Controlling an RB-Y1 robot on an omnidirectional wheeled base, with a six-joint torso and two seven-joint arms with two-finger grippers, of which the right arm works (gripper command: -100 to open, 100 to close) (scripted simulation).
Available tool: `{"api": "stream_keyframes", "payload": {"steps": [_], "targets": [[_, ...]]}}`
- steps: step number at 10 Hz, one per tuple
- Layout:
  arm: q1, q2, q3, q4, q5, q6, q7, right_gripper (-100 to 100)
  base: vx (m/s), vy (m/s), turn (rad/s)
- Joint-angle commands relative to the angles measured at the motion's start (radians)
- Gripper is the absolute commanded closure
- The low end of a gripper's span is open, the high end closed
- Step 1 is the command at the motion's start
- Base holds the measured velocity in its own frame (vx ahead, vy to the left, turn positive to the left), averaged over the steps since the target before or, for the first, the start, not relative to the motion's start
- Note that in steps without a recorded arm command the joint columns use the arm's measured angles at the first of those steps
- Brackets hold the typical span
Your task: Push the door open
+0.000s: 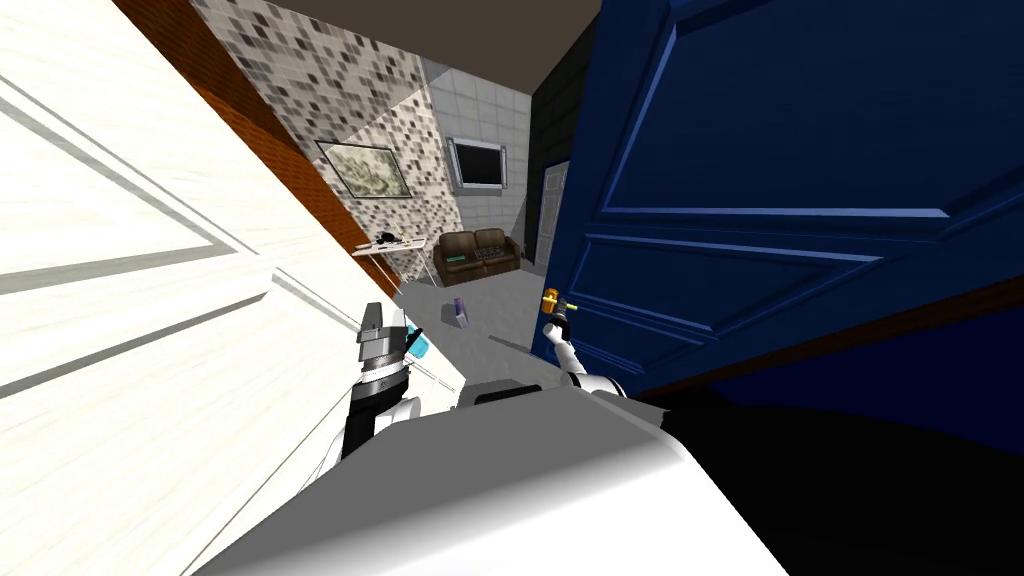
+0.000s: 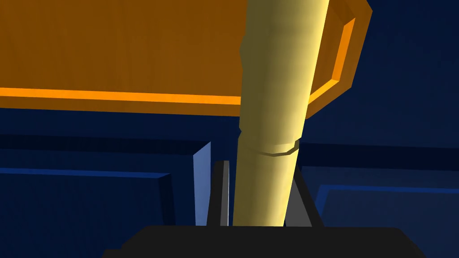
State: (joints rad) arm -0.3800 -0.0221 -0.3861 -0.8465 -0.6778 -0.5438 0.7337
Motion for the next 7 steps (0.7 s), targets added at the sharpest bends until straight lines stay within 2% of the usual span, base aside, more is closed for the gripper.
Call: {"api": "stream_keyframes", "payload": {"steps": [1, 3, 6, 7], "targets": [[-0.016, -0.004, -0.033, 0.009, -0.010, -0.030, 0.025, 100, 0.183, 0.013, -0.053], [-0.025, 0.017, -0.059, 0.017, -0.021, -0.046, 0.051, 100, 0.186, -0.003, -0.056], [-0.040, 0.060, -0.100, 0.030, -0.038, -0.071, 0.091, 100, 0.206, 0.000, -0.061], [-0.034, 0.051, -0.094, 0.032, -0.036, -0.065, 0.081, 100, 0.082, 0.000, -0.033]]}}
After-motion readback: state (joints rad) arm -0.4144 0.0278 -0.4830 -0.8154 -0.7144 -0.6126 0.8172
